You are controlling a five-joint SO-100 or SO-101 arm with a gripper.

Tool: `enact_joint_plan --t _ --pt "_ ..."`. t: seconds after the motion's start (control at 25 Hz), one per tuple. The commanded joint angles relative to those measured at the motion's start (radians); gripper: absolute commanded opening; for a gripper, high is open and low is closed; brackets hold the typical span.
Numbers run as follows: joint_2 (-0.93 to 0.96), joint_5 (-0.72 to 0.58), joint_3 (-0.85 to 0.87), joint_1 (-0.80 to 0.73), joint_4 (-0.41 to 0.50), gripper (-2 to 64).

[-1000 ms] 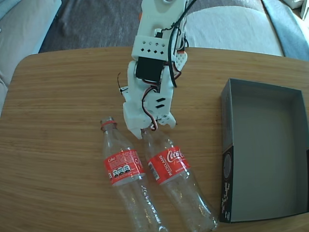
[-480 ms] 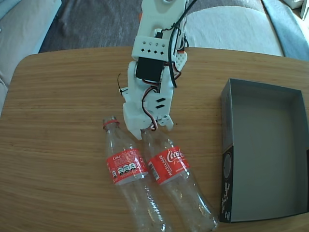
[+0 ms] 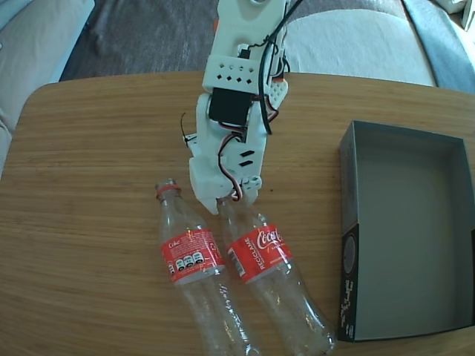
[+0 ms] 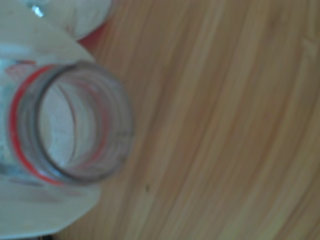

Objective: Grasp the bottles and put them in the box.

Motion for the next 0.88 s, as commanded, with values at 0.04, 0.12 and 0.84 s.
enact_joint_plan --t 0.04,0.12,0.84 --pt "0.012 0.003 -0.021 -0.003 0.005 24.7" --pt "0.014 0.003 -0.021 -0.003 0.005 24.7" --pt "0.021 0.005 -0.012 -0.005 0.005 10.9"
